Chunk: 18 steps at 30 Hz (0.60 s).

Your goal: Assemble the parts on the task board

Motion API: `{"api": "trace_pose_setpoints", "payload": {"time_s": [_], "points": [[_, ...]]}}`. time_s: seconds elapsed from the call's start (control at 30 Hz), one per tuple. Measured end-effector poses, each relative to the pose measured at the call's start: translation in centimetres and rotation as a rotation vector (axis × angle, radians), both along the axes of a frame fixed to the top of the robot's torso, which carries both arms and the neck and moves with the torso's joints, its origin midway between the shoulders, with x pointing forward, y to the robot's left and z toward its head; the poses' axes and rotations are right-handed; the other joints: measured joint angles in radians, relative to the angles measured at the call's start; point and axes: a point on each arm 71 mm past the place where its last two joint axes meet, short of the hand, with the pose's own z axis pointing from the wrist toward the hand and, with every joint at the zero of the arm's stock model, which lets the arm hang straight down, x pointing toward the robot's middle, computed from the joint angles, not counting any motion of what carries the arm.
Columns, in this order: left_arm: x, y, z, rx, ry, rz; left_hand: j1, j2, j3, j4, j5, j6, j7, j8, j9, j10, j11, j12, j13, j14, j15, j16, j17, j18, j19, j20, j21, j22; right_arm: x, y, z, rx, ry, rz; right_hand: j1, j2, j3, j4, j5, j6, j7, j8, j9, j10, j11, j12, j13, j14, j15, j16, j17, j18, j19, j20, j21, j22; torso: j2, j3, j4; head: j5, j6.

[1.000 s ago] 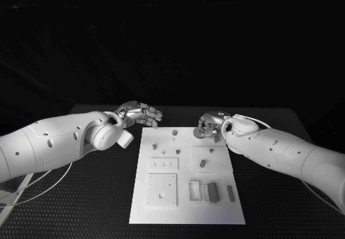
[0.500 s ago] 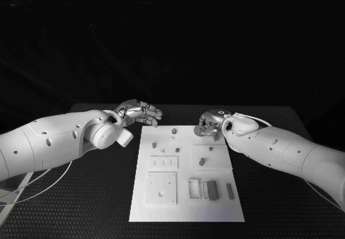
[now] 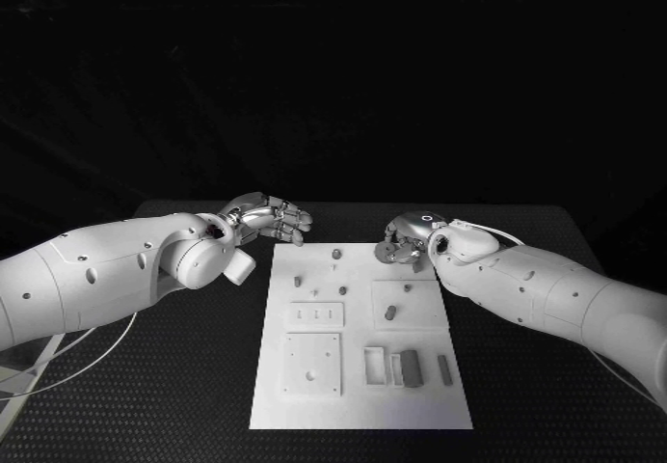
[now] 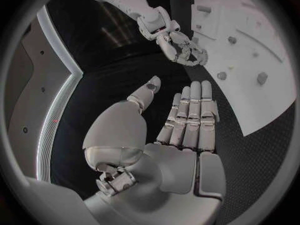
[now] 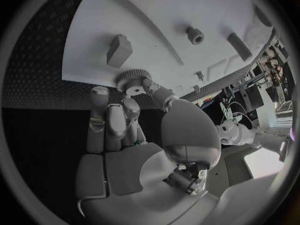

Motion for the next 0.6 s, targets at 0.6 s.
{"api": "trace_pose_setpoints", "payload": {"time_s": [0.6], "points": [[0.12, 0.45, -0.02, 0.005, -0.001, 0.009, 0.0, 0.0, 0.0, 0.0, 0.0, 0.0, 0.0, 0.0, 0.0, 0.0, 0.0, 0.0, 0.0, 0.0, 0.0, -0.004, 0.001, -0.001, 0.0, 0.0, 0.0, 0.0, -0.25, -0.21, -0.54, 0.016, -0.02, 0.002, -0.001, 0.0, -0.002, -0.002, 0.0, 0.002, -0.002, -0.003, -0.002, -0.002, 0.002, 0.0, -0.001, 0.0, 0.0, 0.0, 0.003, 0.0, -0.002, 0.002, 0.0, 0.001, 0.0, -0.0007, 0.0014, -0.004, 0.0]]}}
